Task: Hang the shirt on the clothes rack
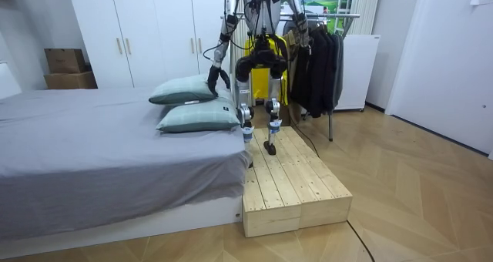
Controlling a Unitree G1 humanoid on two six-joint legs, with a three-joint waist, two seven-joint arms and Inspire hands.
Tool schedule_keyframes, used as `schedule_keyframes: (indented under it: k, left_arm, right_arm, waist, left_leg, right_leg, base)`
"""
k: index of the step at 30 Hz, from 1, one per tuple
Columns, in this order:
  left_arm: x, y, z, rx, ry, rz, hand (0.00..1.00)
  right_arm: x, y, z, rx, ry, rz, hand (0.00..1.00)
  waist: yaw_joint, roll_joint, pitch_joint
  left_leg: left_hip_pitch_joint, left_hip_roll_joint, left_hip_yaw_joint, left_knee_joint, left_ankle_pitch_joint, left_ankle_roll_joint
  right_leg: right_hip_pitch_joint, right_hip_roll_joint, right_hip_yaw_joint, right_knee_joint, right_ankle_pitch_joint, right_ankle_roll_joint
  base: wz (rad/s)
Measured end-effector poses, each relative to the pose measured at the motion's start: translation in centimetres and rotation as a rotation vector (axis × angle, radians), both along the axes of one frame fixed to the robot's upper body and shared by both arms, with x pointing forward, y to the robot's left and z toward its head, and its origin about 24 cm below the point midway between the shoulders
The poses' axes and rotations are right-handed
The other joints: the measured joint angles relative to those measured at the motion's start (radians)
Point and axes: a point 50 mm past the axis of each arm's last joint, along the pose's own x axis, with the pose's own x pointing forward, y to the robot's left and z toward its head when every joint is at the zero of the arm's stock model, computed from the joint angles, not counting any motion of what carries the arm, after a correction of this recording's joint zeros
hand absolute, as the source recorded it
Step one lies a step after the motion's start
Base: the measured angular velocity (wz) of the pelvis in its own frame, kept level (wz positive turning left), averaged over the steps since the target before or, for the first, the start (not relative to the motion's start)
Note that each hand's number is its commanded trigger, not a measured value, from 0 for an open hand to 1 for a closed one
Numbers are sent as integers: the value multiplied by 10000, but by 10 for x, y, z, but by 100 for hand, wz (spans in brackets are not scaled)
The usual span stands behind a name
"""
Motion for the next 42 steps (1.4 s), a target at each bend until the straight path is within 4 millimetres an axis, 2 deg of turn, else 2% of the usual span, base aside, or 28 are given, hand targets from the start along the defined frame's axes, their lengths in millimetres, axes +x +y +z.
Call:
schedule_keyframes:
  k: [6, 10, 13, 16, 20, 25, 32, 39, 42]
  left_arm:
    - [-1, -5, -2, 139, -148, 62, 0]
    - [-2, -14, -6, -143, -319, 513, 0]
    - [-6, -18, -10, -423, -363, 843, 0]
    - [-9, -23, -15, -802, -481, 1375, 0]
    - [-8, -32, -21, -1212, -617, 2159, 0]
    - [-8, -37, -24, -1723, -1107, 3436, 0]
    - [-5, -39, -27, -1859, -1076, 3546, 0]
    - [-3, -39, -27, -1847, -1092, 3458, 0]
    - [-1, -39, -27, -1881, -1159, 3484, 0]
  right_arm:
    - [-21, 25, -33, 1477, 940, -456, 0]
    - [-30, 51, -47, 2891, 1110, -733, 0]
    - [-33, 68, -57, 3498, 1506, -463, 0]
    - [-37, 76, -63, 3736, 1831, -214, 0]
    - [-42, 86, -72, 4318, 2116, -262, 0]
    - [-58, 89, -84, 5077, 2954, -755, 0]
    - [-56, 90, -85, 4681, 3312, -244, 0]
    - [-37, 99, -83, 4111, 3418, 1176, 0]
    - [-30, 104, -83, 3986, 3513, 1756, 0]
  waist:
    - [45, 129, 0]
    - [50, 368, 7]
    - [63, 496, -49]
    - [113, 595, -59]
    - [190, 589, -42]
    - [335, 579, -23]
    - [319, 669, 14]
    - [335, 631, 28]
    - [454, 631, 17]
  left_leg:
    - [12, 5, -70, 1, -31, 18]
    - [35, -8, -32, -10, -54, 35]
    - [4, -19, -10, -41, -62, 46]
    - [6, -11, -27, -31, -62, 48]
    - [31, -2, -30, -56, -62, 47]
    - [2, -3, -25, -73, -87, 47]
    - [-10, -3, -177, -73, -87, 48]
    - [-82, 7, -331, -44, -89, 45]
    - [-103, 22, -388, -16, -91, 39]
  right_leg:
    - [121, -23, -55, -140, -1, 30]
    - [107, -18, -46, -120, 8, 28]
    - [21, -19, -26, -75, -4, 43]
    - [8, 3, -5, -112, -5, 43]
    - [26, 6, -15, -113, -16, 40]
    - [41, 5, -41, -118, -19, 49]
    - [101, -64, -341, -144, -29, 46]
    - [127, -94, -490, -119, -94, 32]
    - [134, -101, -575, -134, -114, 20]
  base:
    - [4]
    - [-3]
    - [0]
    - [0]
    - [0]
    - [0]
    - [6]
    - [7]
    - [7]
